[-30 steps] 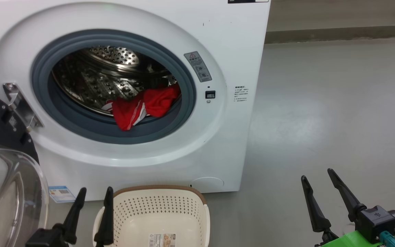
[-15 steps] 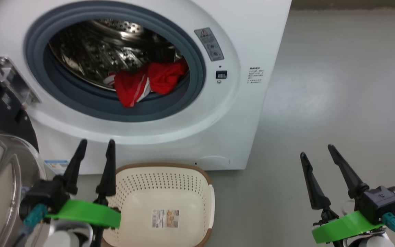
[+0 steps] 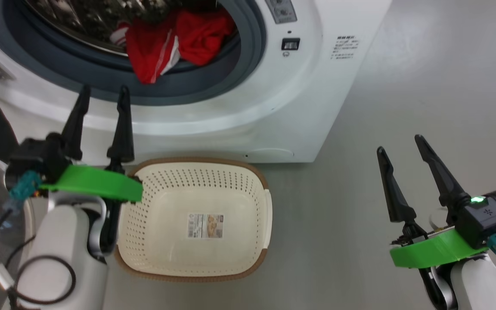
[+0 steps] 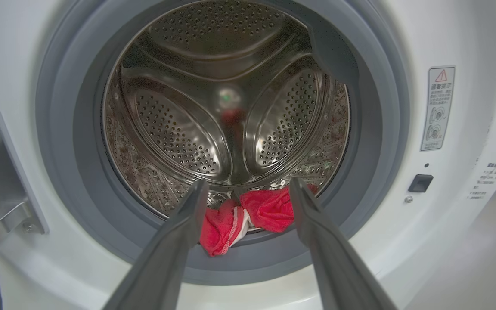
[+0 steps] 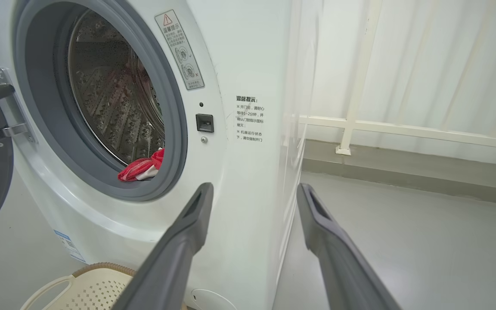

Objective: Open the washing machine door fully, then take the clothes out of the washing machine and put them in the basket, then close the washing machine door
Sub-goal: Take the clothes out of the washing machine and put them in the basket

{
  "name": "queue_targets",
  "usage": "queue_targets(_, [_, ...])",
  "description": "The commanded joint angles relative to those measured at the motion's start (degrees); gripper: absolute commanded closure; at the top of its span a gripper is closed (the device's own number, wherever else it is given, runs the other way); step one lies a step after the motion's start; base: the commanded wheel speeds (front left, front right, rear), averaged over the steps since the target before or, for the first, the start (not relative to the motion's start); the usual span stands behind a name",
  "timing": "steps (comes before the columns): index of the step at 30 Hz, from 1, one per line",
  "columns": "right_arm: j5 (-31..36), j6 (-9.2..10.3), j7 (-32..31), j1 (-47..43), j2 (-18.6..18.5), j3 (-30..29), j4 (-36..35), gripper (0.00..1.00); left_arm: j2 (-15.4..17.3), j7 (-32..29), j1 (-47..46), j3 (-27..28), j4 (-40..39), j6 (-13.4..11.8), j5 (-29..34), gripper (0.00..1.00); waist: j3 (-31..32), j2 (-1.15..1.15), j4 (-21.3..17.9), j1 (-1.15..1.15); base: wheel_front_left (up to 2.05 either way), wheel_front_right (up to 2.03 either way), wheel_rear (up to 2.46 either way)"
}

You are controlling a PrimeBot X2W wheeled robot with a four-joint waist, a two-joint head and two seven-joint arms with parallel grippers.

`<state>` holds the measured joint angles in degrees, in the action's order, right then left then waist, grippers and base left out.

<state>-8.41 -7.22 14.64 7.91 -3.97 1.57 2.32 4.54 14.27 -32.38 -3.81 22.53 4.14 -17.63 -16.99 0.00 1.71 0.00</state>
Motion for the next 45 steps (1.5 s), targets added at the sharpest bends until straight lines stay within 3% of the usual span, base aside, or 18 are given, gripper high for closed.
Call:
queue_targets(1, [0.6, -0.26, 0.4, 2.1, -0.7, 1.7, -1.7, 0.0, 1.6, 0.5, -3.2, 1.9, 0.1, 0.5, 0.2, 0.0, -4.2, 0.0, -0.2, 0.0, 0.0, 0.0, 0.0])
queue_targets(23, [0.8, -0.26, 0.4, 7.5, -0.3, 2.4, -3.0, 0.0, 4.3, 0.7, -29.0, 1.7, 21.6, 2.3, -1.2, 0.0, -16.0, 0.0, -4.9, 0.0, 0.0, 0.0, 0.0])
queue_targets(38, [-0.3, -0.26, 0.4, 9.2, 0.5, 3.8, -1.9, 0.0, 8.3, -3.4, -39.3, -5.5, 36.2, -0.8, 6.7, 0.0, -18.5, 0.0, -6.6, 0.0, 0.0, 0.0, 0.0])
queue_targets(45, [-2.8, -0.26, 0.4, 10.2, 0.8, 5.6, -1.3, 0.0, 9.7, -6.8, -42.3, -8.2, 39.7, -0.7, 8.6, 0.0, -19.5, 0.0, -7.5, 0.0, 0.0, 0.0, 0.0])
